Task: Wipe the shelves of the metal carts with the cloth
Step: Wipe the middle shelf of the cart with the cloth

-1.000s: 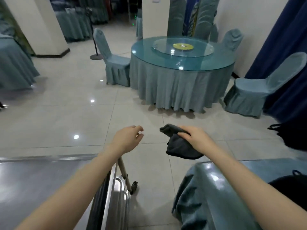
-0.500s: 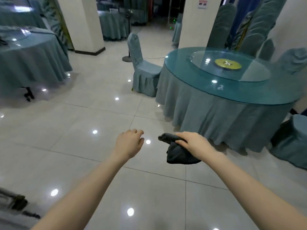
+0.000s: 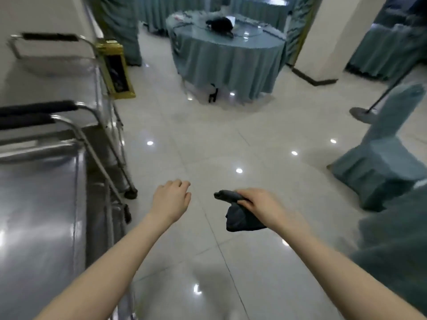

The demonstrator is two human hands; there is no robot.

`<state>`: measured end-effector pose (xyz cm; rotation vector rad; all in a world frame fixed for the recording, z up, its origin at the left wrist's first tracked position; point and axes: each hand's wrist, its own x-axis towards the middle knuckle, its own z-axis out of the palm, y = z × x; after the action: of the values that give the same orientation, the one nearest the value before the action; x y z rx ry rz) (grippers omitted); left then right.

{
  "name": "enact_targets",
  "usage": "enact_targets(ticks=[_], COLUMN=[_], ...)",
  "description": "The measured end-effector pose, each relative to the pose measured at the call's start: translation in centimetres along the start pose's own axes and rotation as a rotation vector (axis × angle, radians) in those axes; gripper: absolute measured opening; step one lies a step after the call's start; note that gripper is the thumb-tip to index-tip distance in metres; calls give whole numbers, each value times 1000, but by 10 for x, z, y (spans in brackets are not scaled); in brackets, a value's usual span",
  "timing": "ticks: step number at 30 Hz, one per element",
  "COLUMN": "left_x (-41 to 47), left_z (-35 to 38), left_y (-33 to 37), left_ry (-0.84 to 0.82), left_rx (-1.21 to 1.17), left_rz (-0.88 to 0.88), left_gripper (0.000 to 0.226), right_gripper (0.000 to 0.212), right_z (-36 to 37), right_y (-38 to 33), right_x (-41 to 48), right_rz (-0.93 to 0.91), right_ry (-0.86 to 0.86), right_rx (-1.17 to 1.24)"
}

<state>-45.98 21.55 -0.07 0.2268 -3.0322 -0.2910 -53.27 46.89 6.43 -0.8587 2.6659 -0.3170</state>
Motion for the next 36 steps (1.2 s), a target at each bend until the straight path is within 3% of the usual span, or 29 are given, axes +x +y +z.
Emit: enact_targets(ticks=[11, 17, 26, 31, 36], left_x=[-74, -102, -115, -102, -104], left_z=[-28, -11, 9, 31, 77], left_y=[-113, -146, -102, -63, -28], left_ry=[199, 274, 304, 393, 382], left_rx=[58, 3, -19, 7, -20], left_rz=[-878, -1248, -1600, -1857, -2066], left_gripper=[31, 28, 29, 28, 31], right_gripper=[29, 35, 34, 39, 38], right_z=[26, 56, 93, 145, 194], right_y=[-145, -229, -292, -310, -308], right_x=[235, 294, 339, 348, 340], right_rz=[-839, -1125, -1442, -1637, -1771], right_ry=[-283, -399, -581, -722, -780], right_rx=[-140, -168, -353, -450, -477])
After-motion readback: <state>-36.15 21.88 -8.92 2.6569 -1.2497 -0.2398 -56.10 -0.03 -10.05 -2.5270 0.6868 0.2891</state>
